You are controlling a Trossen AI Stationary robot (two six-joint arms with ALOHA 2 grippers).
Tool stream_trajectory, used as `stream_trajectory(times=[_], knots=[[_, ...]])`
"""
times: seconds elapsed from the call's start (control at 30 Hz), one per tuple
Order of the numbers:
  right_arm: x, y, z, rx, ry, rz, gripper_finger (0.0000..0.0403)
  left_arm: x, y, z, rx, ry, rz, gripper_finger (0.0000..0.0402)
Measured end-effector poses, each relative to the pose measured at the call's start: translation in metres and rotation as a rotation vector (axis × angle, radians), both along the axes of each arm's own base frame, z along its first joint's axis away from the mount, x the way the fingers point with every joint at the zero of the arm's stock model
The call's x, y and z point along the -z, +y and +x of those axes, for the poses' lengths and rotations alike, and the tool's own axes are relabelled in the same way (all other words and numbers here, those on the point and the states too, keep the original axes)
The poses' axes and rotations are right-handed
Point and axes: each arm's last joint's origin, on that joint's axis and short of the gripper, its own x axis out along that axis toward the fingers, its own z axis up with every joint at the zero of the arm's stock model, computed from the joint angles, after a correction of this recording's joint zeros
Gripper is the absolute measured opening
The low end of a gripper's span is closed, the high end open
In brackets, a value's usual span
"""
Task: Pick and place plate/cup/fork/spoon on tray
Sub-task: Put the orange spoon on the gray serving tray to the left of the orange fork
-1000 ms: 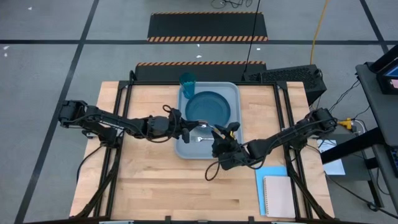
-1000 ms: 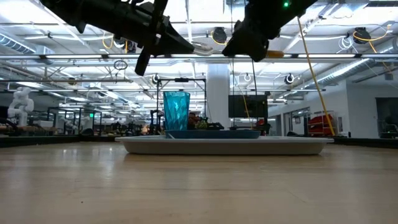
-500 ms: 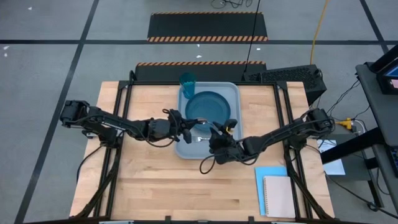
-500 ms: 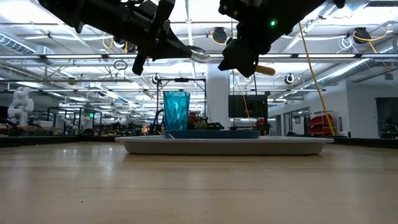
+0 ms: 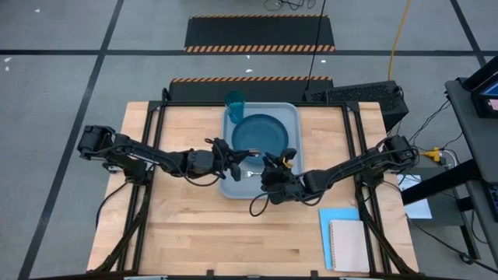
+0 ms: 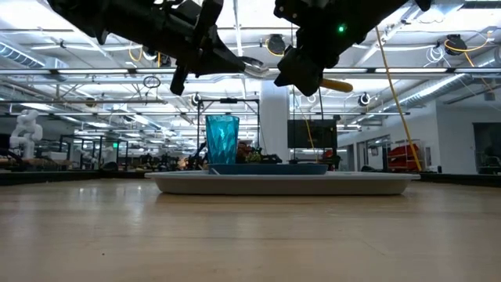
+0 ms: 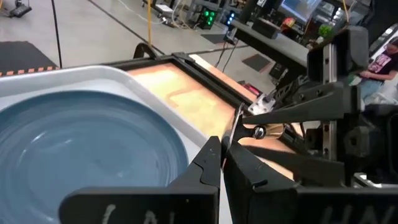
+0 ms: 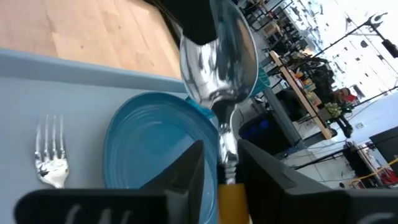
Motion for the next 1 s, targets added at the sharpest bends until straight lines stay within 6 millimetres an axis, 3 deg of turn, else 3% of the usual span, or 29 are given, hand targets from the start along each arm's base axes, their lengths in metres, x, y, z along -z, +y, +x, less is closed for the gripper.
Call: stream_trajectory(times=[0.27,0.73,1.0], knots=[[-0.0002,-0.0001,0.0002,-0.006,0.006,-0.002,0.0044,0.0012,-0.0002,0.0002,-0.003,-0.005,-0.025,0.0005],[-0.0005,-0.0002,0.0002,-0.008,0.025,-0.026,0.0084,0.0012,-0.0003,0.0004,-0.006,-0.033,-0.093,0.0005],[-0.0007,-0.0001,-0.0001,-0.006,0.037,-0.044,0.0047,0.0019,-0.0006,0.0004,-0.001,-0.04,-0.13,0.0005]])
